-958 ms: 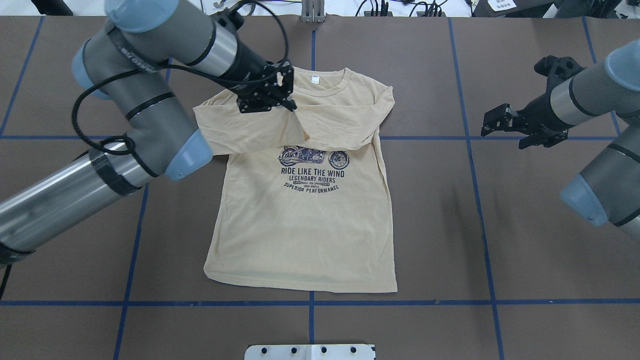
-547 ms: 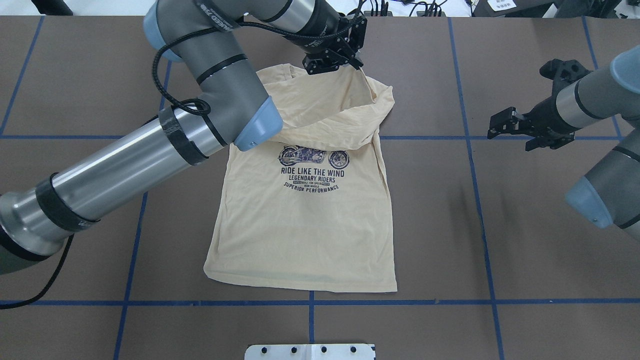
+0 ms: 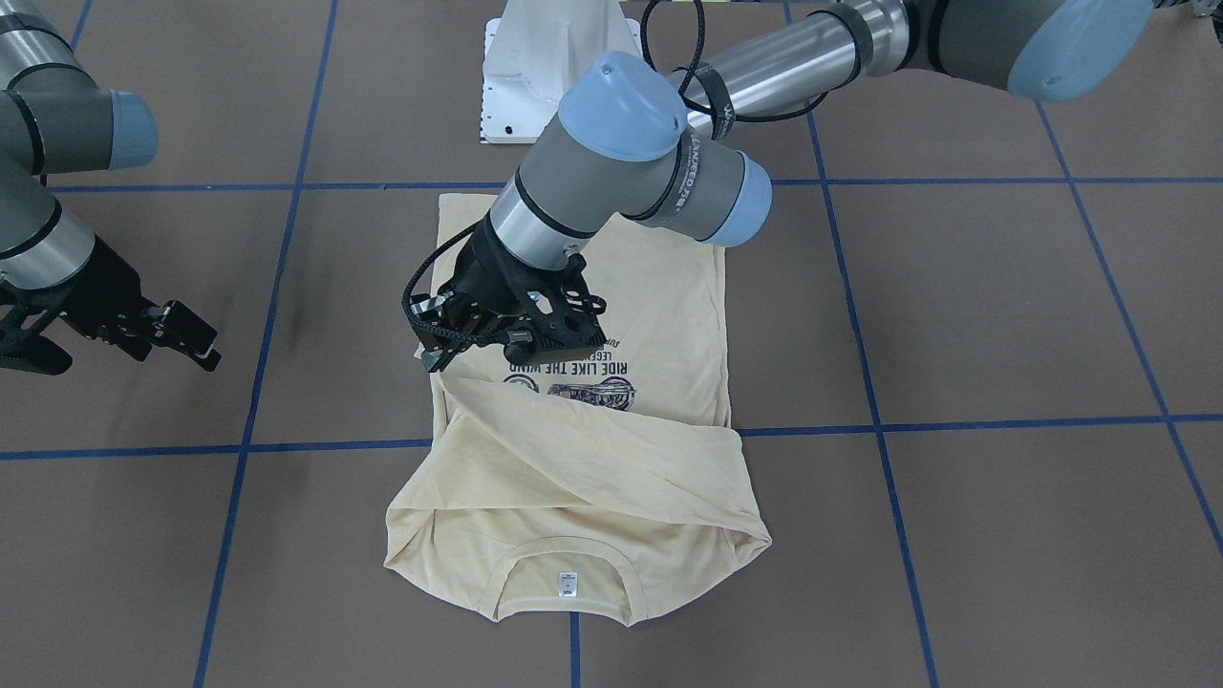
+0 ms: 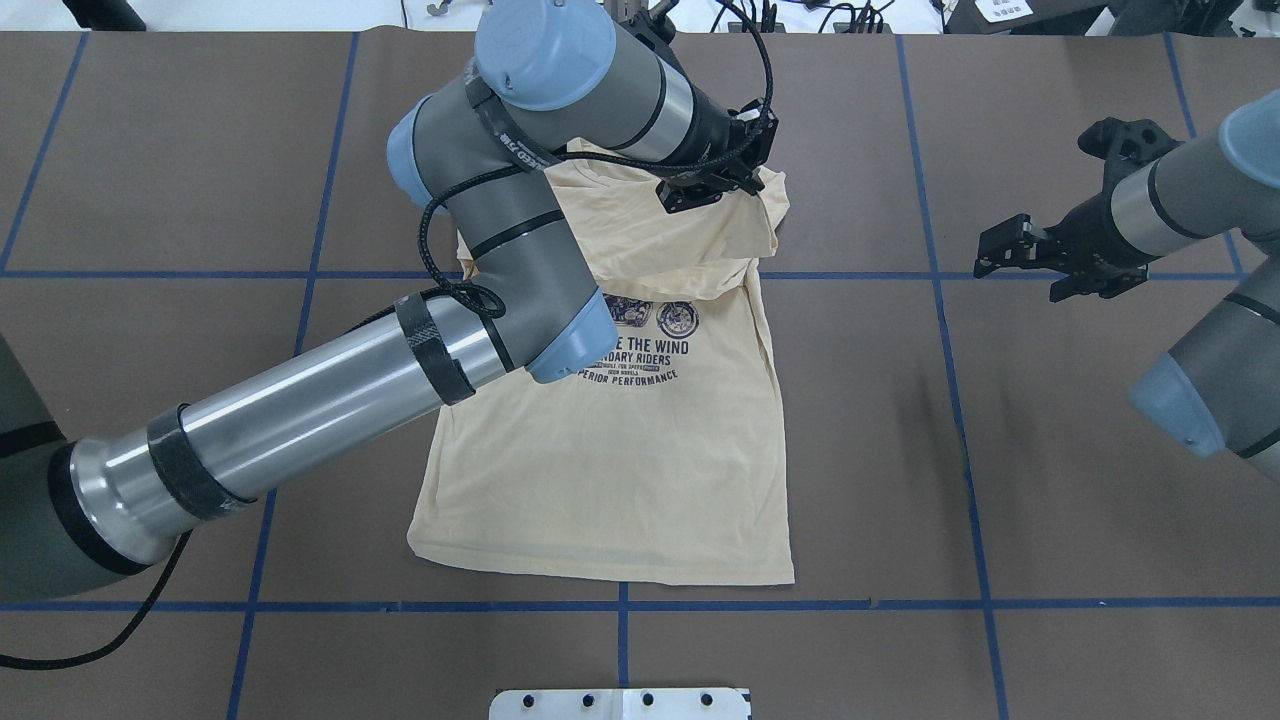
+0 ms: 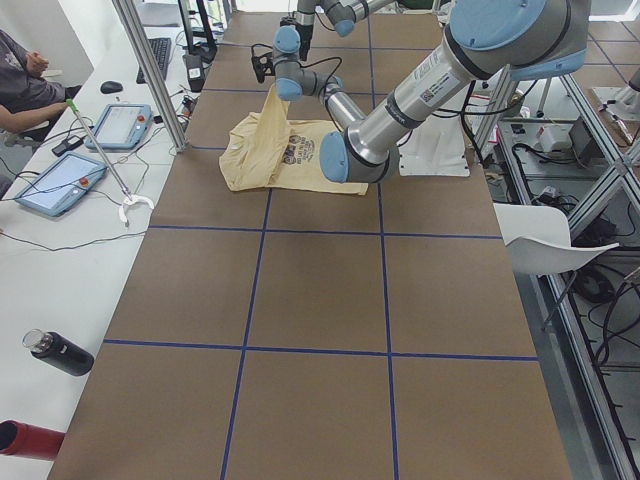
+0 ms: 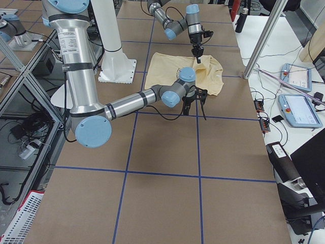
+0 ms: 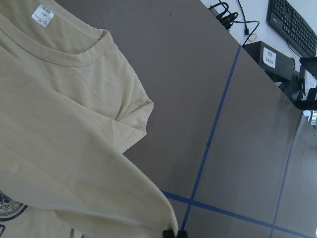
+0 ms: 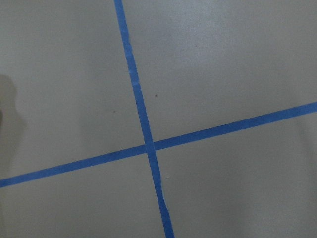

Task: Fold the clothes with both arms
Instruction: 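Grasp the other sleeve cuff with the left gripper and fold it across the shirt, then release the sleeve with the left gripper while the right gripper moves to the hem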

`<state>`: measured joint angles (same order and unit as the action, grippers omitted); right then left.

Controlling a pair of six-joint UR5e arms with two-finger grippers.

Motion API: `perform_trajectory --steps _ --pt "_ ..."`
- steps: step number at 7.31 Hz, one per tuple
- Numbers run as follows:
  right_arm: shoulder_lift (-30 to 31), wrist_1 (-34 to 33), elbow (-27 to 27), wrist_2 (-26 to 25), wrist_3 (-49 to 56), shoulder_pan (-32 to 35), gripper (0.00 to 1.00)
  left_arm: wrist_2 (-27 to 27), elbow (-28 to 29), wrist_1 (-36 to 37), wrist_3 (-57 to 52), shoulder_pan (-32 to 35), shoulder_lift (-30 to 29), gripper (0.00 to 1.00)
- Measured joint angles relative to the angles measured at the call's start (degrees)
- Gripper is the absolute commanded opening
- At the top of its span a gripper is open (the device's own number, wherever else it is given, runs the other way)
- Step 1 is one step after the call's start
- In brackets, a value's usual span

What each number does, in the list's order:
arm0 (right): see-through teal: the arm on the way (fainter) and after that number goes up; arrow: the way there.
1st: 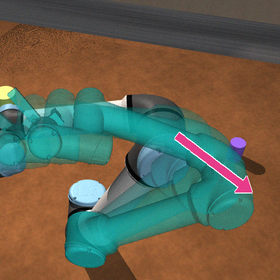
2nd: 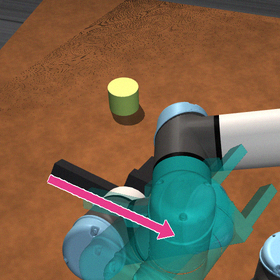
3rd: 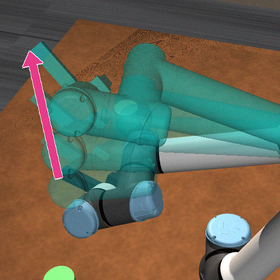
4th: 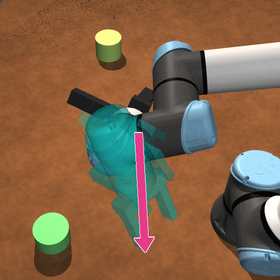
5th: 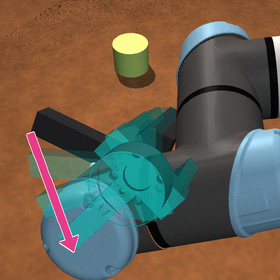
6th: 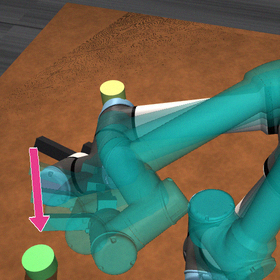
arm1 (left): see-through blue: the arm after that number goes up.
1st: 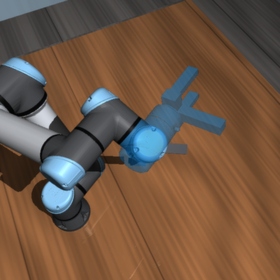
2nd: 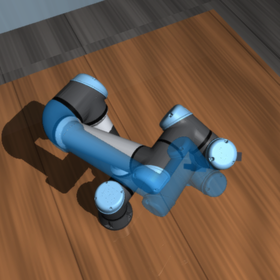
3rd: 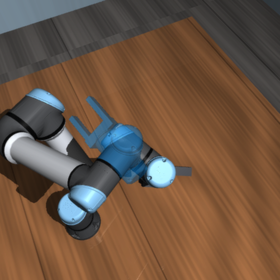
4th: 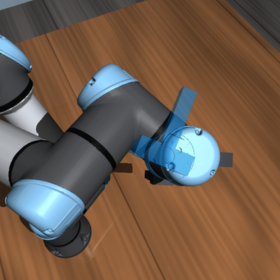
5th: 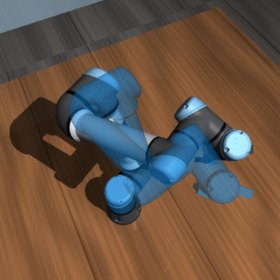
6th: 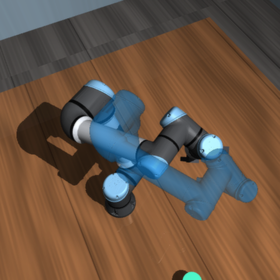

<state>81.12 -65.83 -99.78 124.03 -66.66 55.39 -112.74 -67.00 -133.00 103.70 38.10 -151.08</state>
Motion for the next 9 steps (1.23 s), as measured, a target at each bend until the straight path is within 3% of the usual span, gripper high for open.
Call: perform_trajectory --steps 1,2,4,6,9 --pt "0.08 0.00 -0.01 0.12 0.01 0.08 0.99 1.57 0.89 -0.88 0.11 -0.71 -0.05 0.81" --pt "0.17 0.00 -0.07 0.29 0.03 0.18 0.99 2.58 1.32 -1.33 0.18 -1.23 -0.19 0.86" --pt "0.40 0.02 -0.40 0.24 -1.00 0.04 1.00 3.03 0.99 -1.54 0.24 -1.44 -0.30 0.86" --pt "-0.08 0.11 -3.62 -2.61 -11.16 -5.36 1.00 2.05 -5.47 -0.56 -0.10 -1.14 3.84 0.83" --pt "-2.25 -0.54 -9.88 -25.28 -37.22 -27.73 0.99 -0.16 -26.15 1.91 -7.27 0.99 23.16 0.83"
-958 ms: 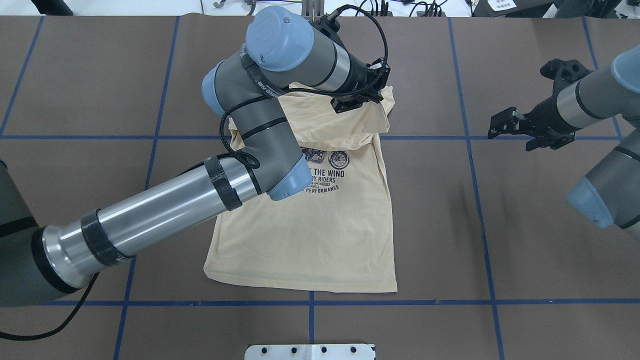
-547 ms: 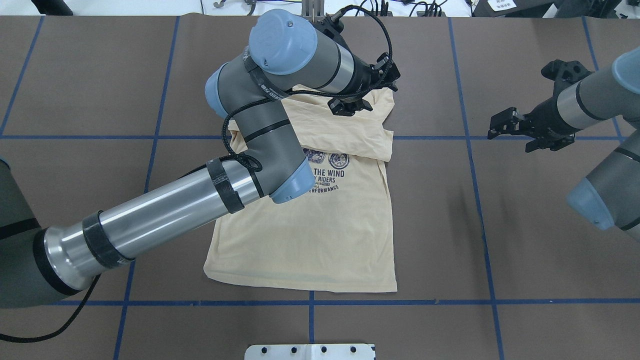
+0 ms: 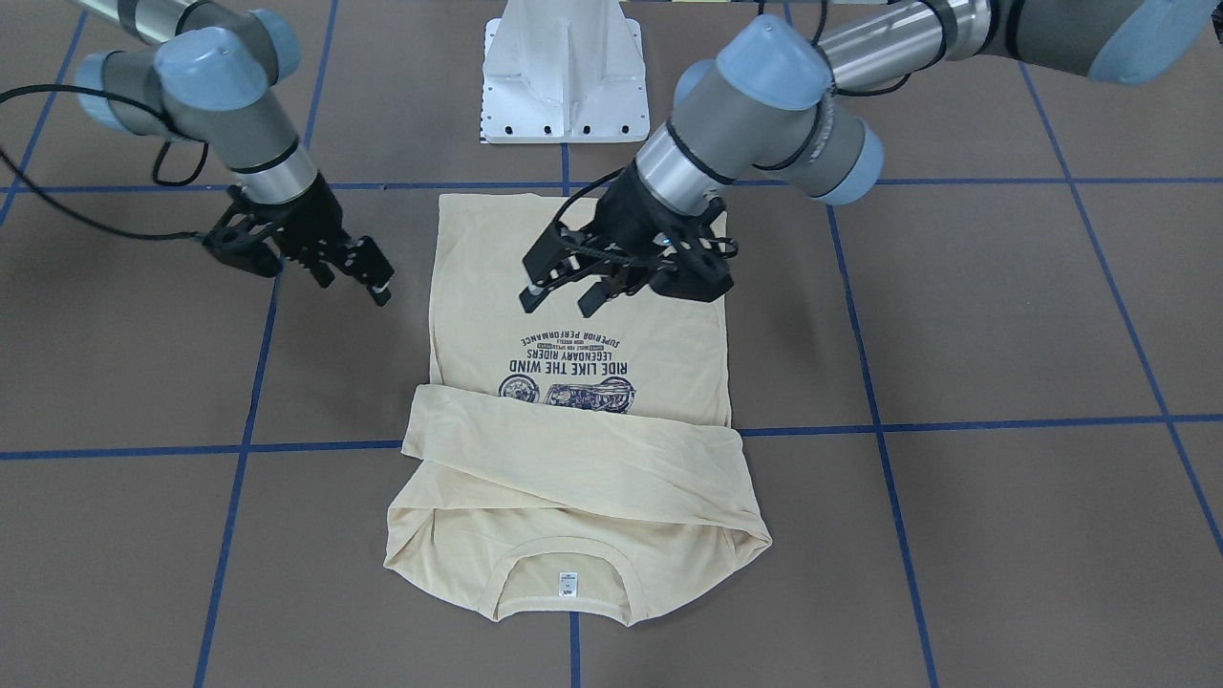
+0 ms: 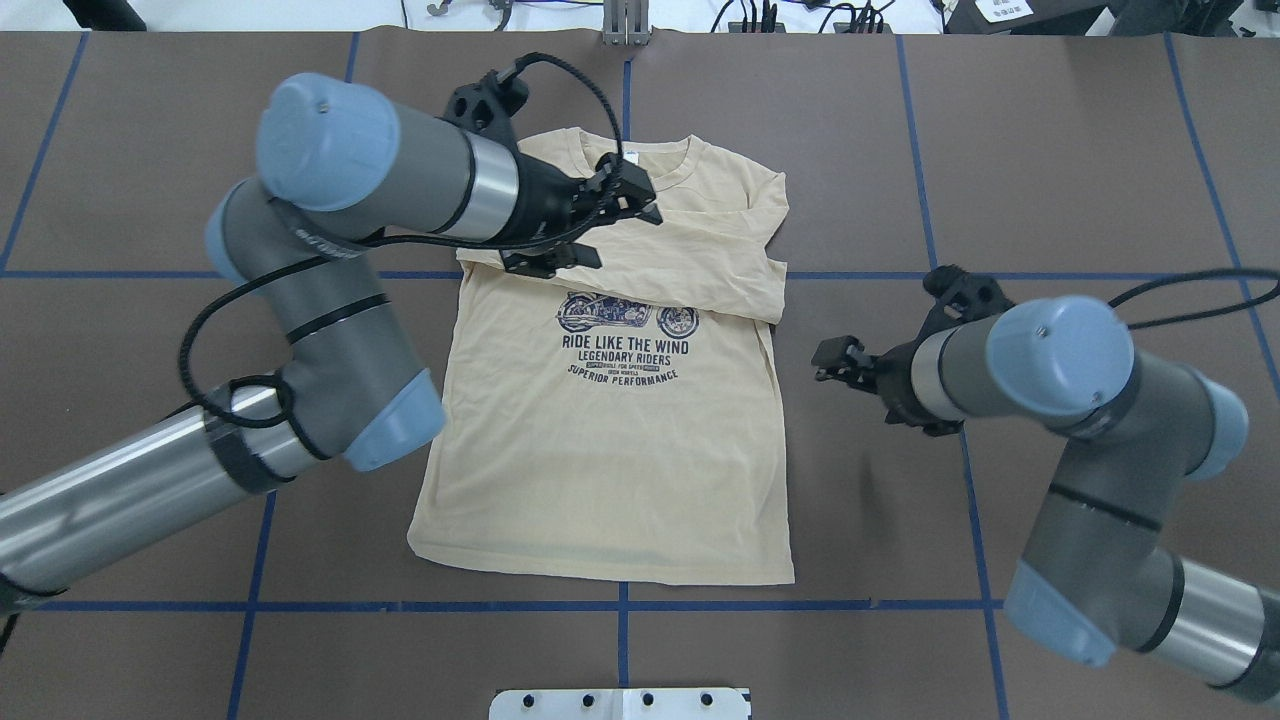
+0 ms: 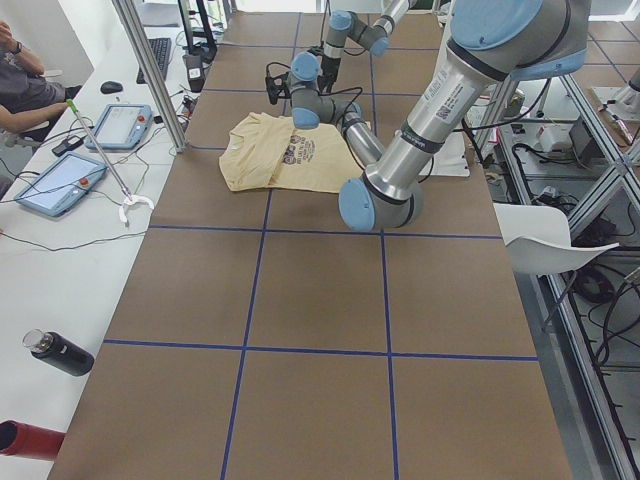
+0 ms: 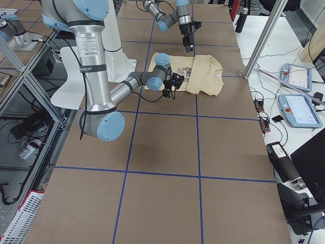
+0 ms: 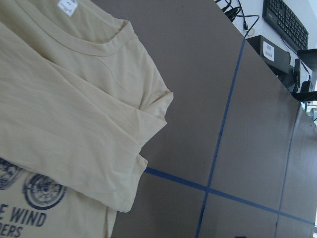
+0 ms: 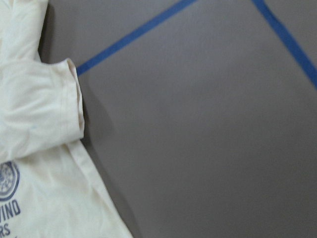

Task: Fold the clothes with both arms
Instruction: 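Release the sleeve with the left gripper while the right gripper moves to the hem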

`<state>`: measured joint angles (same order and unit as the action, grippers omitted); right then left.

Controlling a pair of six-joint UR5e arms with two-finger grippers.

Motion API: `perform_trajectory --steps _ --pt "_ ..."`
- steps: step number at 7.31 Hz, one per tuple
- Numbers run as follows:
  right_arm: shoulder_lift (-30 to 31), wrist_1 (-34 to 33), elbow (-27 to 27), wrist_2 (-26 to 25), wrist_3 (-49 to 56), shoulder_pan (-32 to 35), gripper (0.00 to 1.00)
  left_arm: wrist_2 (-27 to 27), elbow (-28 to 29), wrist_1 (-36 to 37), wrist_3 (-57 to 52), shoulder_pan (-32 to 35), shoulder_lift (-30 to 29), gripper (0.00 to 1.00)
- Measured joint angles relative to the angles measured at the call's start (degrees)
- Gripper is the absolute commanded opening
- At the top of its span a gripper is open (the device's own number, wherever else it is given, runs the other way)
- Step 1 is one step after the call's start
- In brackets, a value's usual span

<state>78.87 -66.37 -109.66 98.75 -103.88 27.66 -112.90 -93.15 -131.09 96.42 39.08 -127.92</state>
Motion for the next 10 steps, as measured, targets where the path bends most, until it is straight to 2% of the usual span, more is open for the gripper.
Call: perform_trajectory --steps 1,2,4,7,10 --pt "-0.36 -0.13 -1.18 -5.29 -6.38 -5.60 0.98 -0.14 -4.23 1.67 -3.67 0.81 4.17 0.83" --pt "-0.57 -0.80 -1.94 -9.34 -11.18 -9.94 0.97 -0.17 -6.11 2.66 -5.68 1.29 6.14 0.83" --pt "-1.73 -5.75 -2.71 -14.09 -18.65 -15.78 0.95 -0.12 -6.74 3.22 -6.81 1.43 7.21 0.83" --pt "-2.86 -8.38 -2.84 -15.23 -22.97 -19.42 0.94 -0.04 -6.59 3.29 -6.95 1.31 7.39 0.83" --pt "-2.44 -10.90 -3.51 -14.96 -23.23 -19.78 0.91 -0.04 -6.23 3.26 -6.93 1.17 7.48 0.83"
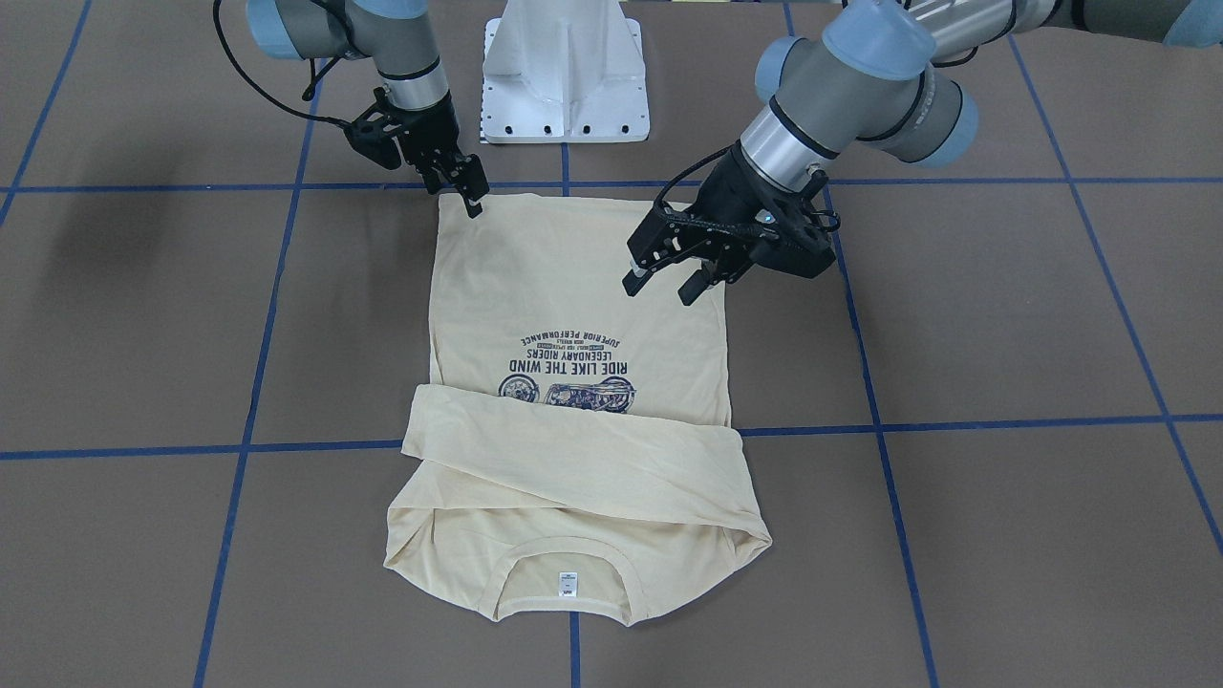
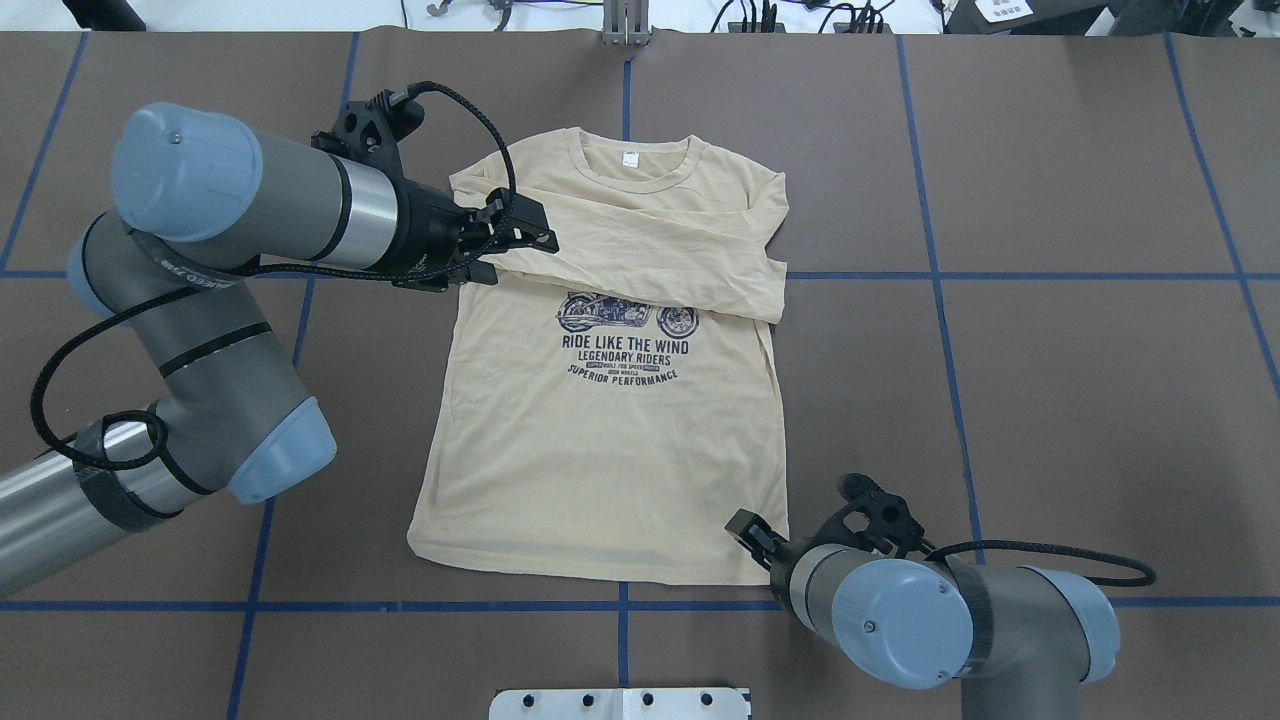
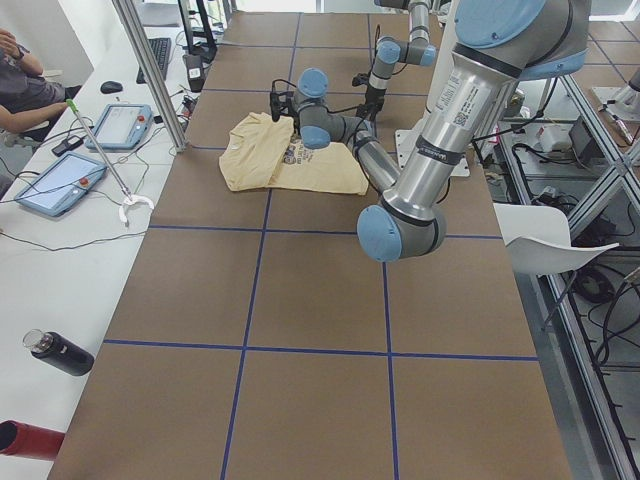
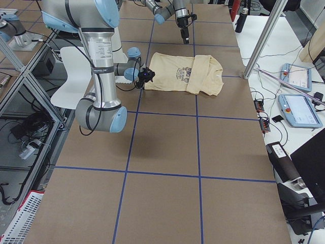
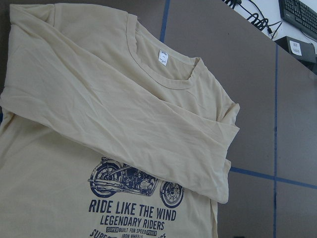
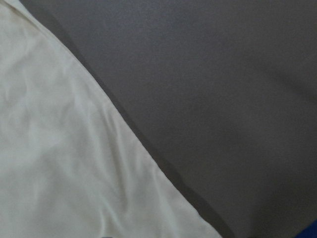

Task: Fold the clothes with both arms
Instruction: 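Release the sleeve with the left gripper while the right gripper moves to the hem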

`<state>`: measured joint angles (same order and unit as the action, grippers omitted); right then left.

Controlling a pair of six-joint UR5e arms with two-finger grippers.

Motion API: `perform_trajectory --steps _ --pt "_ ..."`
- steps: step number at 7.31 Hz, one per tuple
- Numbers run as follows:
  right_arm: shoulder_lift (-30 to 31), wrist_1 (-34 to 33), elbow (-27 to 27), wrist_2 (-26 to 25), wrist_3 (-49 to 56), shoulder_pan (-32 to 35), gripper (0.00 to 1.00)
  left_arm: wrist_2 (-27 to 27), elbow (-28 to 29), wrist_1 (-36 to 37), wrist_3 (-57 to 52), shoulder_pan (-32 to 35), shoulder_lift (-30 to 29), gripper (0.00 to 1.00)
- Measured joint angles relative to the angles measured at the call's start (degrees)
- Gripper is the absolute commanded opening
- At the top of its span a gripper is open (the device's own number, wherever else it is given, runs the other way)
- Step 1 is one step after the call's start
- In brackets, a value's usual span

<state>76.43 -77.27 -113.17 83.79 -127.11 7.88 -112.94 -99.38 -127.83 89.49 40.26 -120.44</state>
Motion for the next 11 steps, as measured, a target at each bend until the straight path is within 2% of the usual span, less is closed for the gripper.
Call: perform_trajectory --steps 3,4,5,6,8,9,10,11 --pt "-0.41 -4.07 -1.34 0.20 0.02 -0.52 0.85 0.08 0.39 -0.02 0.05 -0.09 0.02 0.83" --pt "-0.57 -4.28 -1.26 0.17 0.02 -0.84 0.73 0.11 0.45 -0.01 0.06 -0.09 0.03 0.83" --pt "-0.60 -4.34 -1.21 0.16 0.03 -1.01 0.52 0.14 0.51 -0.01 0.07 -0.12 0.03 0.83" --pt "-0.60 -4.37 -1.21 0.13 0.01 -1.06 0.47 0.19 0.61 -0.01 0.05 -0.15 0.03 0.83" --pt "-0.55 -4.37 -1.24 0.07 -0.05 -1.09 0.45 0.21 0.80 -0.04 -0.01 -0.17 0.03 0.83" --pt "-0.55 -4.38 -1.22 0.06 -0.06 -1.08 0.34 0.24 0.83 -0.05 -0.01 -0.18 0.03 0.83" --pt "-0.55 -4.38 -1.19 0.06 -0.06 -1.07 0.07 0.25 0.85 -0.05 -0.02 -0.18 0.03 0.83" --pt "-0.52 -4.38 -1.19 0.06 -0.06 -1.05 0.00 0.26 0.85 -0.05 -0.02 -0.18 0.03 0.83"
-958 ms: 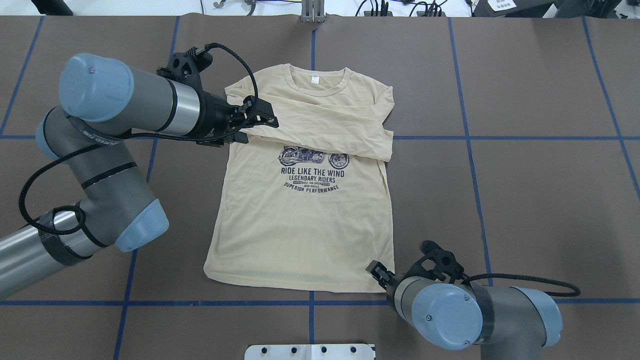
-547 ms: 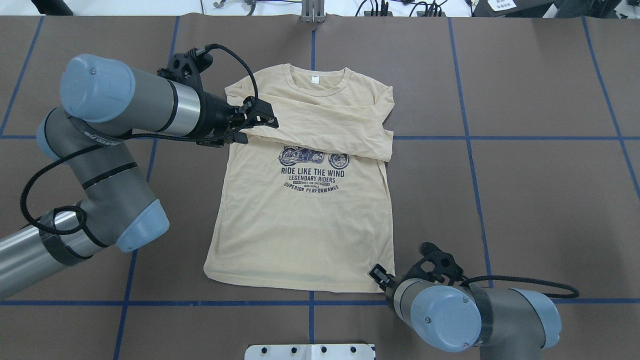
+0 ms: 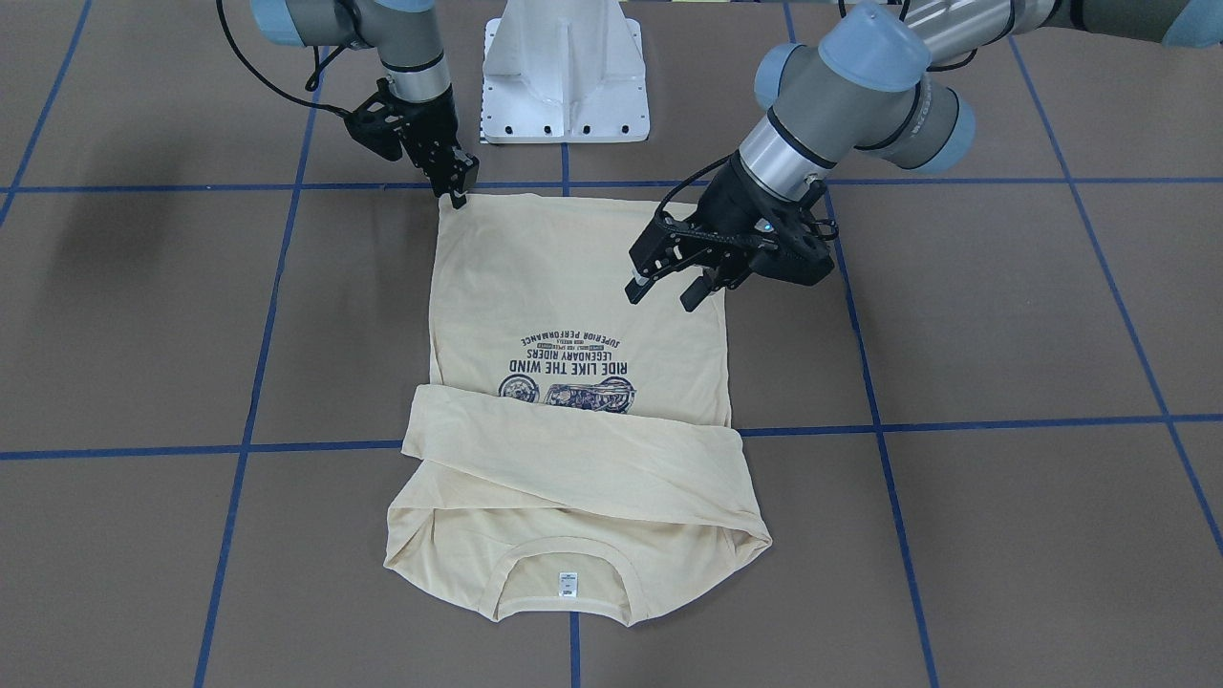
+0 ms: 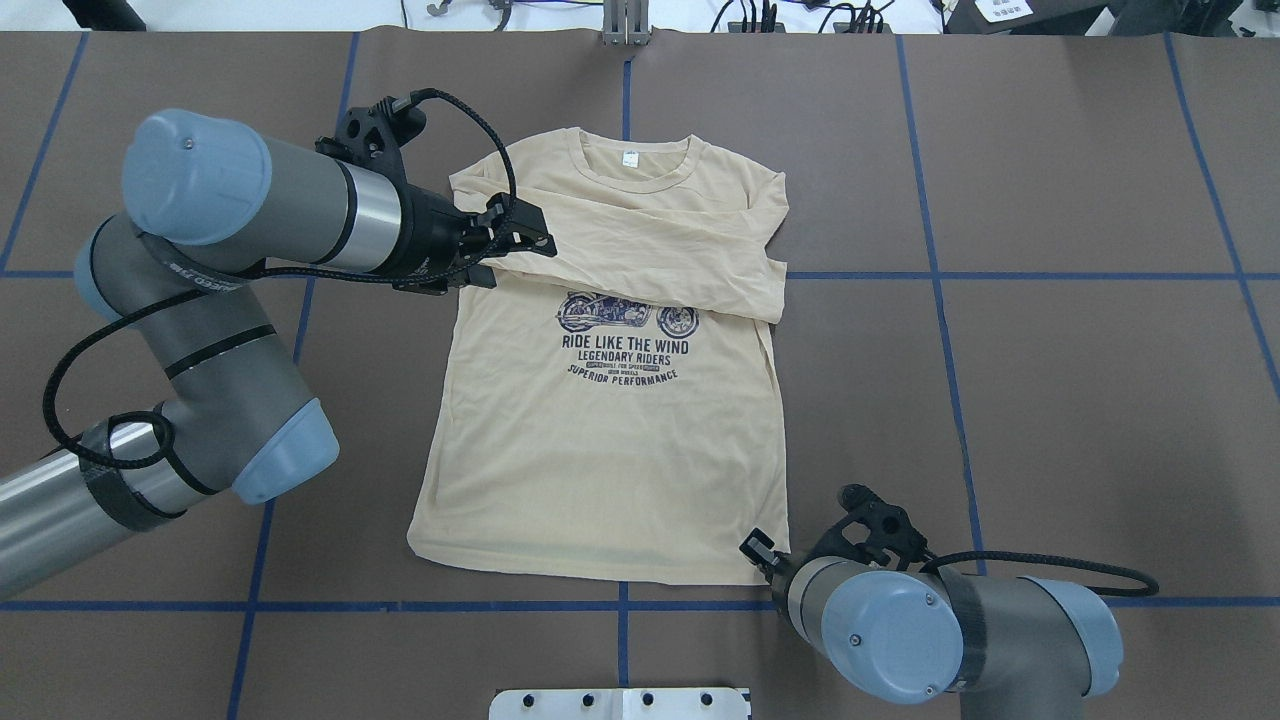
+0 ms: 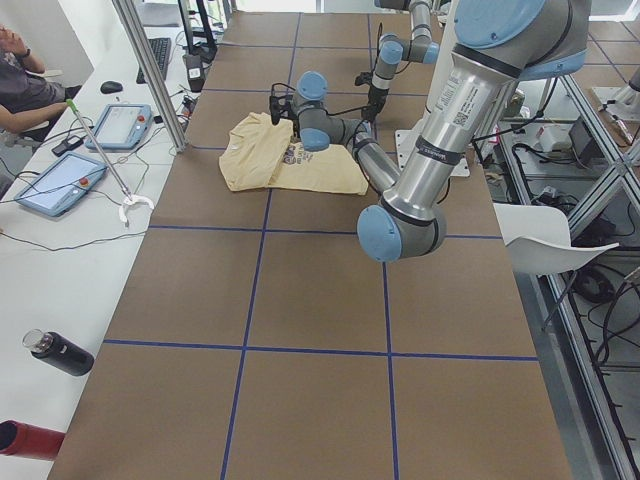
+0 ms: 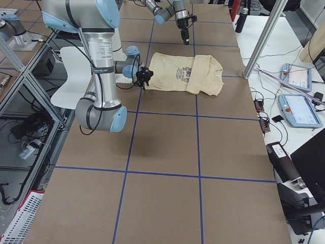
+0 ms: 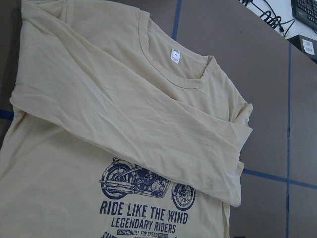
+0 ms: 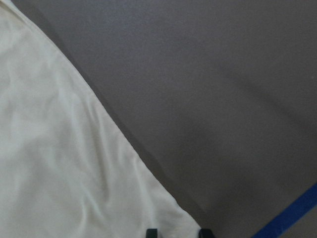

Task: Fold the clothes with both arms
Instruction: 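Release the sleeve with the left gripper while the right gripper moves to the hem, then grasp both hem corners nearest the robot with the left and right grippers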

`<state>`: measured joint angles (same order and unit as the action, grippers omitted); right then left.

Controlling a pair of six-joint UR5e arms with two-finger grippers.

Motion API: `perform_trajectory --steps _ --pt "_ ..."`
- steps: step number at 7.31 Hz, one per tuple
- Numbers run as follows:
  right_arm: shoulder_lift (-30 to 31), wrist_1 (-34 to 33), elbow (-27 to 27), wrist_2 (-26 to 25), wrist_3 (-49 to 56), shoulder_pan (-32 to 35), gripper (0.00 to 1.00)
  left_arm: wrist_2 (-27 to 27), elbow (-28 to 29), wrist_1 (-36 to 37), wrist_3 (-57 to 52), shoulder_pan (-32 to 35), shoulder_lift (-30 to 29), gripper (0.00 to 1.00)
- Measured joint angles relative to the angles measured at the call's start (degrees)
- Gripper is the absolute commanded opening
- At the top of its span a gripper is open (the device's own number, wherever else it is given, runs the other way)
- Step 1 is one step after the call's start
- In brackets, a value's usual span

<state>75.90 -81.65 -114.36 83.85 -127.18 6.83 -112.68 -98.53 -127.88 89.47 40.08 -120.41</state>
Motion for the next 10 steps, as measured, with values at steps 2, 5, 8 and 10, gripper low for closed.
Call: perform_trajectory --steps 2,5,8,10 --pt "0.28 0.00 -0.23 0.04 0.02 0.08 0.00 0.00 0.00 0.00 0.02 0.00 0.05 0.83" --pt "1.16 -0.08 -2.99 1.18 0.16 0.51 0.00 0.24 -0.11 0.10 0.46 -0.24 1.73 0.84" --pt "5.35 -0.16 -7.47 3.55 0.18 -0.32 0.00 3.88 -5.03 0.73 6.21 -6.72 12.07 0.91" --pt "6.33 -0.15 -8.11 3.75 0.18 -1.15 0.00 10.63 -7.78 2.84 11.84 -15.43 16.14 0.89"
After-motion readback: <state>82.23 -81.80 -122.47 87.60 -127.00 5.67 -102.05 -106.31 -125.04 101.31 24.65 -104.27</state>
